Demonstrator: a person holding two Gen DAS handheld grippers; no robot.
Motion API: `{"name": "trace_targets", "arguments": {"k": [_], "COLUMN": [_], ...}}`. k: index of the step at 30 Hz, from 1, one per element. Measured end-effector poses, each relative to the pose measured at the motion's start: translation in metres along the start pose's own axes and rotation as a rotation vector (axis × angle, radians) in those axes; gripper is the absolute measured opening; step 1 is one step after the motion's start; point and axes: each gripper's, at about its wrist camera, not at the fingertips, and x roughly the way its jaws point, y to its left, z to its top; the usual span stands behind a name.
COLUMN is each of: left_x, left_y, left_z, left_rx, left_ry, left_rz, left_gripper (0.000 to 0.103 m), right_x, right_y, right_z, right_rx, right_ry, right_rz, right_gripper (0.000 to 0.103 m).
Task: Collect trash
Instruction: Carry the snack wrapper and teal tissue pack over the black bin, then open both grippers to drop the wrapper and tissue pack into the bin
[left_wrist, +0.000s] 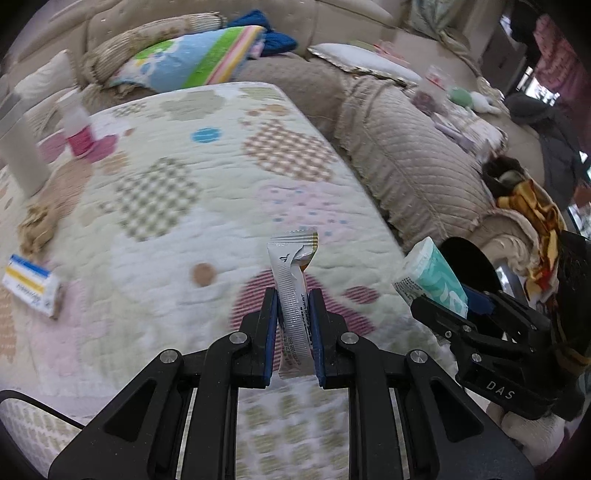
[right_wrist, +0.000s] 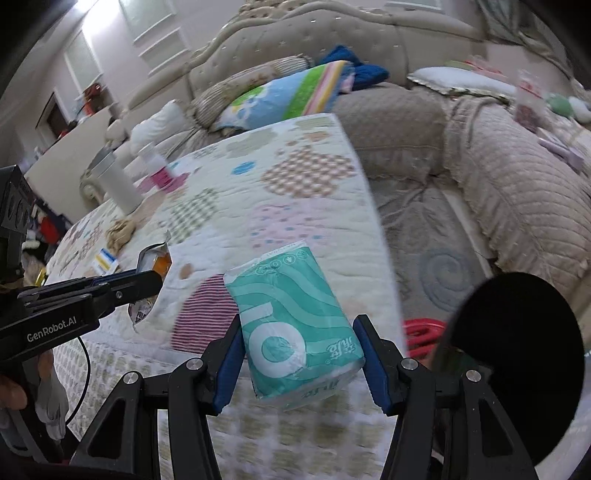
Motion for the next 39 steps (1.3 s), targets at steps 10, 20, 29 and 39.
{"name": "trace_targets", "arguments": {"k": [10, 20, 29, 39], "left_x": [0.028, 0.055, 0.071, 0.079], "left_y": [-0.073, -0.136, -0.165, -0.165], "left_z": [0.009, 0.015, 0.019, 0.022], "left_rx": [0.101, 0.170, 0.177, 0.148], "left_ry": [0.048, 0.101, 0.141, 0.150], "left_rz": [-0.096, -0.196, -0.298, -0.344], "left_gripper": [0.014, 0.014, 0.014, 0.047], "right_x": [-0.026, -0.042, -0.052, -0.059], "right_y": [-0.071, -0.129, -0.161, -0.182], "right_z": [-0.014, -0.031, -0.036, -0.037], "right_rx": [0.123, 0.232, 0.304, 0.371], "right_ry": [-0.016, -0.017, -0.028, -0.045], "right_rz": [-0.091, -0.162, -0.203, -0.215], "right_gripper": [0.056, 0.056, 0.056, 0.076]}}
